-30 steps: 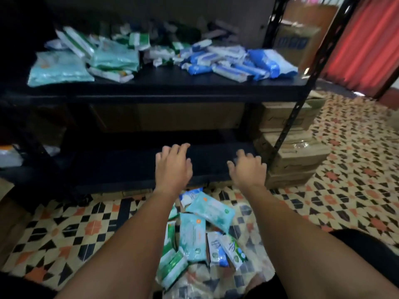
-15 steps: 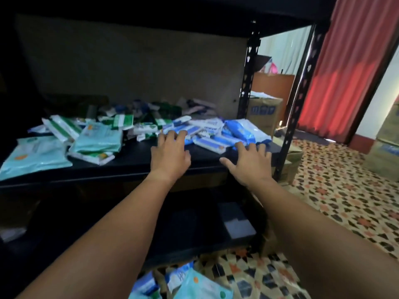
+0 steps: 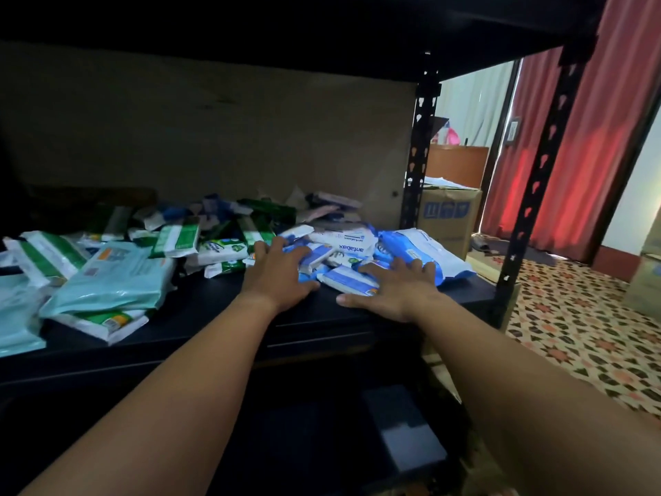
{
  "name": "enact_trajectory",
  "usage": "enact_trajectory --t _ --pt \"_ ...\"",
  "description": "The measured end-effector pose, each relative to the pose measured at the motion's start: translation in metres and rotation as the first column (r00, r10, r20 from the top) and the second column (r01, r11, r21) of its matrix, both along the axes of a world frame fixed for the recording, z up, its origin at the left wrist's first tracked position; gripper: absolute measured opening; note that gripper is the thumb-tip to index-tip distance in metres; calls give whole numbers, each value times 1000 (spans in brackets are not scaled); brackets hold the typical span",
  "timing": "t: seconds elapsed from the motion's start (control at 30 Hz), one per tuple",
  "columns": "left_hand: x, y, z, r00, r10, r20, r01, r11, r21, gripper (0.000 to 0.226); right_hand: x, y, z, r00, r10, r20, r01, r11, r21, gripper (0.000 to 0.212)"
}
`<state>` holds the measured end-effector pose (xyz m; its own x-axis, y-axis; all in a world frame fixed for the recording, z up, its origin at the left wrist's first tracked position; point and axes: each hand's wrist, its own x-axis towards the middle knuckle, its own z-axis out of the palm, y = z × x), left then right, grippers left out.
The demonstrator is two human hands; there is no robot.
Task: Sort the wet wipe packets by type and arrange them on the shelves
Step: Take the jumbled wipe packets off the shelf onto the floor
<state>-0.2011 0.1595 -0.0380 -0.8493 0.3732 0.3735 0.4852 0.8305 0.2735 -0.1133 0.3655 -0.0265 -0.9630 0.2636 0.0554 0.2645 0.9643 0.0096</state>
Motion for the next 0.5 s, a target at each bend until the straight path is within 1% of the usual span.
enact_trajectory --t 0.07,0.13,0.2,0.27,0.37,0.5 --pt "-3 1 -6 1000 11 4 -11 1000 -21 69 -4 -2 -3 1000 -11 0 11 1000 -19 105" --pt "-5 2 -12 1000 22 -6 -22 999 -26 65 -6 -4 -5 999 -28 -18 27 999 -42 98" --pt "-5 3 -13 1000 23 -6 -23 1000 4 58 -7 -9 -6 998 -44 -41 42 998 -45 86" --pt "-2 3 -12 1000 24 -14 -24 999 42 50 -7 -14 -6 997 -58 -57 55 997 -45 80" --pt "2 2 -12 995 16 -102 -9 998 63 37 -5 -19 -4 994 -87 -63 82 993 -82 80" --pt "8 1 -14 987 13 -162 -4 999 53 35 0 -23 1 992 -113 -49 102 979 -178 87"
